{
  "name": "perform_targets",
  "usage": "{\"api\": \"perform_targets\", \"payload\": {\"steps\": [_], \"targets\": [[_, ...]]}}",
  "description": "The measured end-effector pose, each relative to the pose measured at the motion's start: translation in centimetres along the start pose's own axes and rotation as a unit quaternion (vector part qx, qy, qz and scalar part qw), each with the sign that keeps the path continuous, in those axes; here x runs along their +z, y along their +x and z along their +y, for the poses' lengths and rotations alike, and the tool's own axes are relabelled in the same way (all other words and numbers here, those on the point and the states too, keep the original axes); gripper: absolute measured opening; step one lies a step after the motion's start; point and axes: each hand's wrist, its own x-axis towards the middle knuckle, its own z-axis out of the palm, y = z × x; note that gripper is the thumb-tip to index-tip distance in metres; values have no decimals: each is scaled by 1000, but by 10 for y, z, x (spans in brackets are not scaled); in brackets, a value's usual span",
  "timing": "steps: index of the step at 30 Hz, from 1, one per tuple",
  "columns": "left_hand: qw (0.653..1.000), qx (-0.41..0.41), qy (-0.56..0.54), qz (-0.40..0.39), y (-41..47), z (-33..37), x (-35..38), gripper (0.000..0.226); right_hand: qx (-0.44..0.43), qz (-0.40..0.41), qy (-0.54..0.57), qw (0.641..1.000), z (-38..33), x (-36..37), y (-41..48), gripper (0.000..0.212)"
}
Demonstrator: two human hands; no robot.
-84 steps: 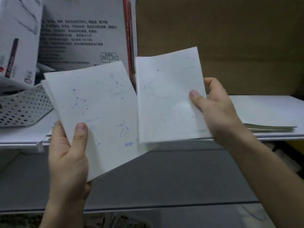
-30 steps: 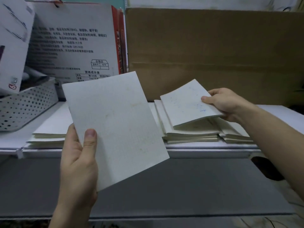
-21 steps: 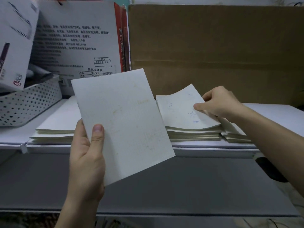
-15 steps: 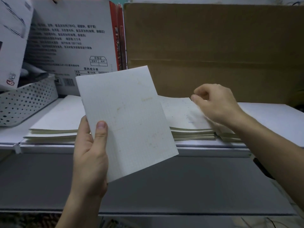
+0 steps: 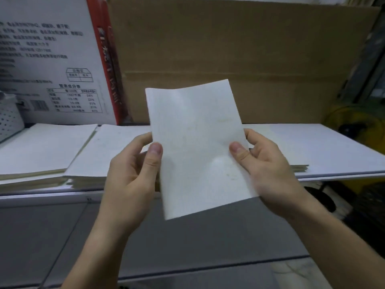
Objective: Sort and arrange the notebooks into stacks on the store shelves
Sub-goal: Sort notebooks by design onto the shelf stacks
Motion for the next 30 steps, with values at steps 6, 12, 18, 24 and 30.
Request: {"api": "perform_targets", "payload": {"steps": [6, 12, 18, 24, 30], "targets": [[974, 98, 205, 1, 9, -11, 22, 28, 108, 76, -78, 988, -20, -84, 33, 22], [898, 136, 412, -69, 21, -16, 51, 29, 163, 104, -188, 963, -5, -129, 68, 25], [845, 130, 507, -112, 23, -20, 61, 31, 141, 101, -485, 857, -2, -131, 79, 44], [813, 106, 551, -158, 29, -20, 56, 27, 135, 64, -652, 744, -5, -126, 70, 55], [812, 96, 559, -136, 28, -6, 31, 48, -84, 42, -626, 774, -13, -89, 46, 50]]}}
